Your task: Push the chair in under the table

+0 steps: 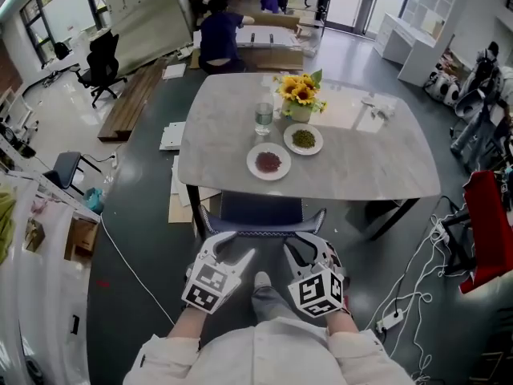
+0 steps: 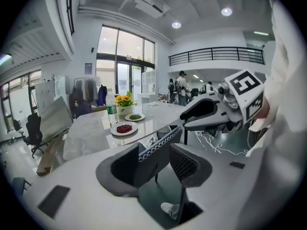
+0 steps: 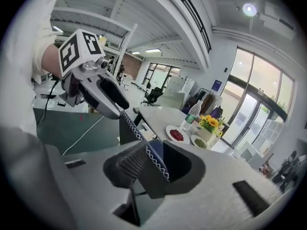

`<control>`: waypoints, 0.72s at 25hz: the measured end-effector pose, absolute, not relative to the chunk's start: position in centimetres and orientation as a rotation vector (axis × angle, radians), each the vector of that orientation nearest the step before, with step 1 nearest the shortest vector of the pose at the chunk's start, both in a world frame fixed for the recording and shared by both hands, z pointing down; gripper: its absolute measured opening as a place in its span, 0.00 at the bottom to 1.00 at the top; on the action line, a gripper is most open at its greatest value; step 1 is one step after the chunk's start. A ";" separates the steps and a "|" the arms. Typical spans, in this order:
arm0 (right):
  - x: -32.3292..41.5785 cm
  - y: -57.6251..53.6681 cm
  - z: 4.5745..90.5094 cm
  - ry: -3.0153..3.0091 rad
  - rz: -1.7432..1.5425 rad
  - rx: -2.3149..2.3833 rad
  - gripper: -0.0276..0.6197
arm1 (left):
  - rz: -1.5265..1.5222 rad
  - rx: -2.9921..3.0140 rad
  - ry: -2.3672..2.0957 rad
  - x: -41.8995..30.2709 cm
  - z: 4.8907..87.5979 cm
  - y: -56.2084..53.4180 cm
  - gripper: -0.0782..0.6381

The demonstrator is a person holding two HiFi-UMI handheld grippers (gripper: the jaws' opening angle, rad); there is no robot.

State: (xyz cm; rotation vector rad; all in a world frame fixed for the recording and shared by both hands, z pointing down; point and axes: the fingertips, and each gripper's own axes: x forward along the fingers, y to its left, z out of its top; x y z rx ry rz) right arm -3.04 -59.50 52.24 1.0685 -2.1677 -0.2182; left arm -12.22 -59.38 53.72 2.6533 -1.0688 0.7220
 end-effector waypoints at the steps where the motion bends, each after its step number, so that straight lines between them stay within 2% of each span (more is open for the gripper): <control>1: -3.0 -58.8 51.5 -2.180 -0.221 1.087 0.19 | 0.687 2.661 -1.076 -12.3 53.0 -58.7 0.38; 6: -3.3 -54.9 47.4 -2.250 -0.242 1.179 0.13 | 0.544 2.722 -1.107 -12.6 48.9 -55.6 0.36; 14: -4.7 -48.1 45.3 -2.278 -0.253 1.209 0.06 | 0.383 2.863 -1.094 -12.1 44.0 -48.9 0.19; 18: -4.8 -44.7 45.2 -2.302 -0.192 1.229 0.05 | 0.417 2.948 -1.078 -11.2 42.9 -45.1 0.15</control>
